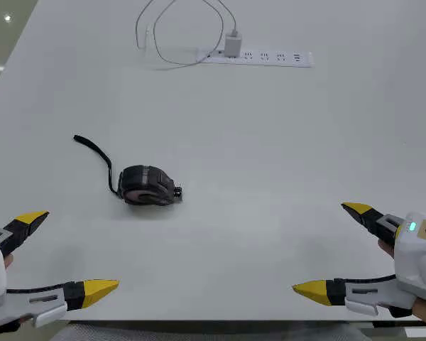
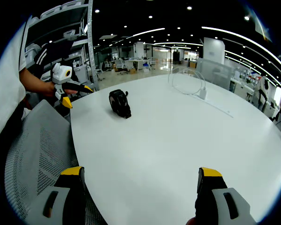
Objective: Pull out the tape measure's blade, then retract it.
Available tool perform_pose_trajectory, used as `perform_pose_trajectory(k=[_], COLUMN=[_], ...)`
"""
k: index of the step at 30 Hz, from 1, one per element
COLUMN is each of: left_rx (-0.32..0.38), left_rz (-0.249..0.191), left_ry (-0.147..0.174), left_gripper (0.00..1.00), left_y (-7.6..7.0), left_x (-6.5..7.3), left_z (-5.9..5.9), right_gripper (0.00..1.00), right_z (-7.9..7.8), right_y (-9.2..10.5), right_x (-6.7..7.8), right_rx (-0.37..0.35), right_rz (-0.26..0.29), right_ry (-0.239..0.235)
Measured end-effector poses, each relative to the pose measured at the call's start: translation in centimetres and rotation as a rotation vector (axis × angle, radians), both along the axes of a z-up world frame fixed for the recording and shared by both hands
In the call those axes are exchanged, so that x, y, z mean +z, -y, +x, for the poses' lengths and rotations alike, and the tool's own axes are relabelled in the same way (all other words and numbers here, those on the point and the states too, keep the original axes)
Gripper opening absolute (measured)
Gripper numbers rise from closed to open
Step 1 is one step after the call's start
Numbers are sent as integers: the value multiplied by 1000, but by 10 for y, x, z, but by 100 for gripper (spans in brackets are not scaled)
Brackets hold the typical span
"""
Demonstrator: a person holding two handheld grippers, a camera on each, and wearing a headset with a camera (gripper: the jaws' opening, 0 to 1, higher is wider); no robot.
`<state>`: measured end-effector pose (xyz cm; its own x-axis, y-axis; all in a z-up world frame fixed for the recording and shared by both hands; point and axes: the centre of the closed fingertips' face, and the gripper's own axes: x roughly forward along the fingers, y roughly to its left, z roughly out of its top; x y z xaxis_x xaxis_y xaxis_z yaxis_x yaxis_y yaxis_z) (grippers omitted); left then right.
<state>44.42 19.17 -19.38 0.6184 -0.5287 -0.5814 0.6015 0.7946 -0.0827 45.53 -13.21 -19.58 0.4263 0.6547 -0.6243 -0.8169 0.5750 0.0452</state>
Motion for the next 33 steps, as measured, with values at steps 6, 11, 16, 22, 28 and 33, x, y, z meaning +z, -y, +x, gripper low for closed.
perform_pose_trajectory(k=[6,11,16,22,28,33], left_rx=[-2,-4,-10,-12,-22,-26], left_rz=[-1,-2,-1,2,7,5], left_ry=[1,2,2,2,2,-2], left_gripper=[99,99,99,99,99,99], left_y=[1,1,2,2,3,5], left_x=[1,1,1,1,0,-1], left_z=[0,1,1,2,3,3], right_gripper=[99,99,99,99,99,99], right_z=[0,1,0,-1,-1,0], right_y=[2,3,2,-1,-3,-3], right_x=[1,1,-2,-4,-4,-4], right_rx=[1,0,3,10,20,19], right_rz=[-5,-5,-8,-6,-5,-2], right_ry=[3,3,1,-6,-9,-10])
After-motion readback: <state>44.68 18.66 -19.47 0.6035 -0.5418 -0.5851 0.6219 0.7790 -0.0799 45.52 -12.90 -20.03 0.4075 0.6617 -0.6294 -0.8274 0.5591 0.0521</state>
